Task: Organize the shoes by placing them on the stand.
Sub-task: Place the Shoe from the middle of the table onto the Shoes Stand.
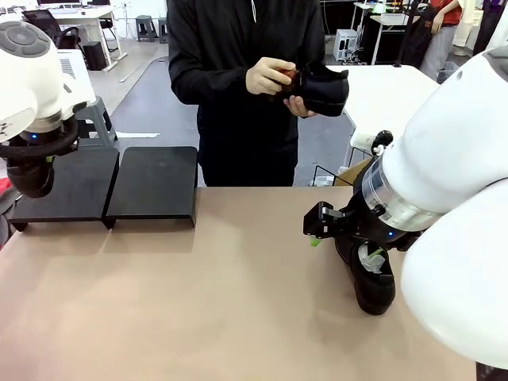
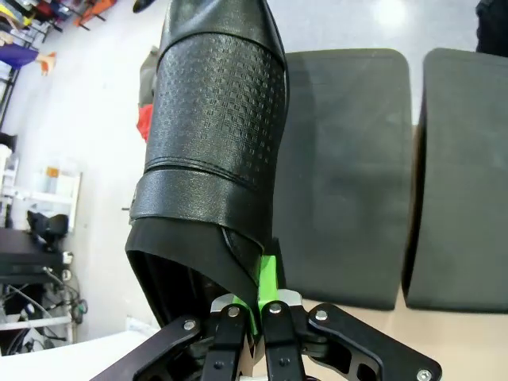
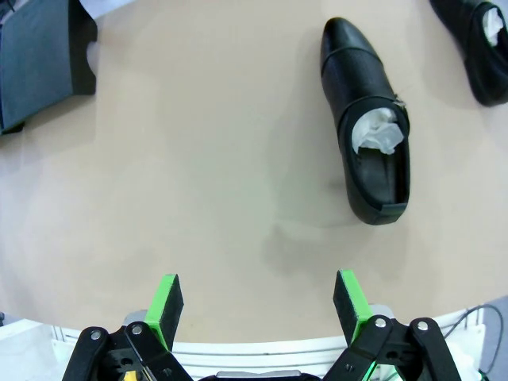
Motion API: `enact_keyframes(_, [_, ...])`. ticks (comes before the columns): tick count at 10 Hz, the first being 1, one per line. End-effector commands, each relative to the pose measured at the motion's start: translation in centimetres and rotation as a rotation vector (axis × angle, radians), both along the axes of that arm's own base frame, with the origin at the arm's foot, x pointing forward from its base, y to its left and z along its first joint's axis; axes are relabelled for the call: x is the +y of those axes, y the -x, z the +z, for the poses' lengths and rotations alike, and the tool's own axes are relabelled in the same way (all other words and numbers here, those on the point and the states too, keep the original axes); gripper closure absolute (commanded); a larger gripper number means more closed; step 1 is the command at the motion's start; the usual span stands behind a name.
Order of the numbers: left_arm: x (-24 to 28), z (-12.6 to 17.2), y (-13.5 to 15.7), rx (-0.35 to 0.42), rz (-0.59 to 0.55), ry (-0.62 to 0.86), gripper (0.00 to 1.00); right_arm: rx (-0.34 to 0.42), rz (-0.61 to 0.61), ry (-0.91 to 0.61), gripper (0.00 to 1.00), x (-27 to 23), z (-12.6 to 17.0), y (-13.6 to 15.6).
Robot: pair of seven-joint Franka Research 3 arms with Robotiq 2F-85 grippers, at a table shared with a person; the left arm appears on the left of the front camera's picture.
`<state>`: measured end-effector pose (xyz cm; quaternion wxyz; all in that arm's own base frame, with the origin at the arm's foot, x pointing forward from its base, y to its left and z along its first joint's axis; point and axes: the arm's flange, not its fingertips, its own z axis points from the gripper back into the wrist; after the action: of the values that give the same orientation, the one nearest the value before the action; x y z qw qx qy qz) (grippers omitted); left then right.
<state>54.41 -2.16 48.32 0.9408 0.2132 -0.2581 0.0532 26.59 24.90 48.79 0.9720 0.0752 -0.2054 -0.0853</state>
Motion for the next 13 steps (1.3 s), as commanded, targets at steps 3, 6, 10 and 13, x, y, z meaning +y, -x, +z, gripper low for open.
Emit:
enact_keyframes(3, [1.7, -1.1, -3.6, 0.044, -0.057, -0.06, 1.0, 0.009, 0.018, -0.016, 0.0, -0.1, 0.1, -0.3])
enact_keyframes(6, [2.9, -2.8, -4.3, 0.073, -0.05, -0.027, 1.0, 0.009, 0.018, -0.016, 0.0, -0.1, 0.1, -0.3])
enact_keyframes(10, [4.5, -4.9, -3.8, 0.05, -0.044, 0.03, 1.0, 0.009, 0.018, -0.016, 0.0, -0.1, 0.1, -0.3])
enact_keyframes(13, [4.7, -6.5, -3.8, 0.051, -0.062, 0.059, 1.0, 0.009, 0.018, -0.016, 0.0, -0.1, 0.1, -0.3])
